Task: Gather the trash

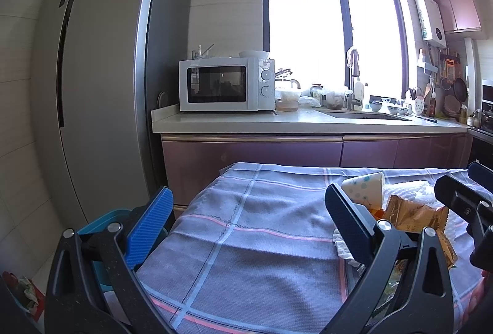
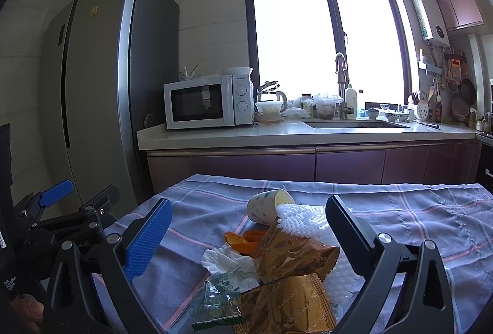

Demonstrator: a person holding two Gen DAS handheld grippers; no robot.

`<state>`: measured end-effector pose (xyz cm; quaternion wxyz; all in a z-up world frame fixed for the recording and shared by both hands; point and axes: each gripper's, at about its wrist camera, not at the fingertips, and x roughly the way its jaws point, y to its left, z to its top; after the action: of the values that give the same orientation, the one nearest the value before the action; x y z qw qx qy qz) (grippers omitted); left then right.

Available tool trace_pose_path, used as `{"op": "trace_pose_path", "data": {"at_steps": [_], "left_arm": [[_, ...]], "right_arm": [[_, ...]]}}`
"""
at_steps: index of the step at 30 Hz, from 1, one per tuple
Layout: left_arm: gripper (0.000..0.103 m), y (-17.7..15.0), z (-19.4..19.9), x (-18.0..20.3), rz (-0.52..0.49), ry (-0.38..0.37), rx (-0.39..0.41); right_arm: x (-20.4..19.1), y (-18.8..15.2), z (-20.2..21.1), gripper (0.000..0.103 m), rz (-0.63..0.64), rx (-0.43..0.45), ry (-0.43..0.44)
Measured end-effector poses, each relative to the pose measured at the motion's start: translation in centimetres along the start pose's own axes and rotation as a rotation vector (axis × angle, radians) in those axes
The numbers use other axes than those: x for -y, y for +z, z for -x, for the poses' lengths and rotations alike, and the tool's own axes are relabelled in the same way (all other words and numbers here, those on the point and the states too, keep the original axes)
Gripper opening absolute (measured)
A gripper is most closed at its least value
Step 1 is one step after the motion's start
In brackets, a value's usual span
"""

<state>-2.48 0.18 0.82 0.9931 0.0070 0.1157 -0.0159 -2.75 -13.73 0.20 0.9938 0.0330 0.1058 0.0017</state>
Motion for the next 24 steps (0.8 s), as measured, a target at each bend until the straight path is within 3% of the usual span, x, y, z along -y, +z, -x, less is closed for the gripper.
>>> {"op": "trace_pose_path", "data": {"at_steps": [24], "left_arm": [[0.097, -0.24, 0.19, 0.13, 0.004, -0.001, 0.007]], "right_arm": [[-0.04, -0.09, -0.15, 0.096, -0.006, -0.008, 0.0]]}}
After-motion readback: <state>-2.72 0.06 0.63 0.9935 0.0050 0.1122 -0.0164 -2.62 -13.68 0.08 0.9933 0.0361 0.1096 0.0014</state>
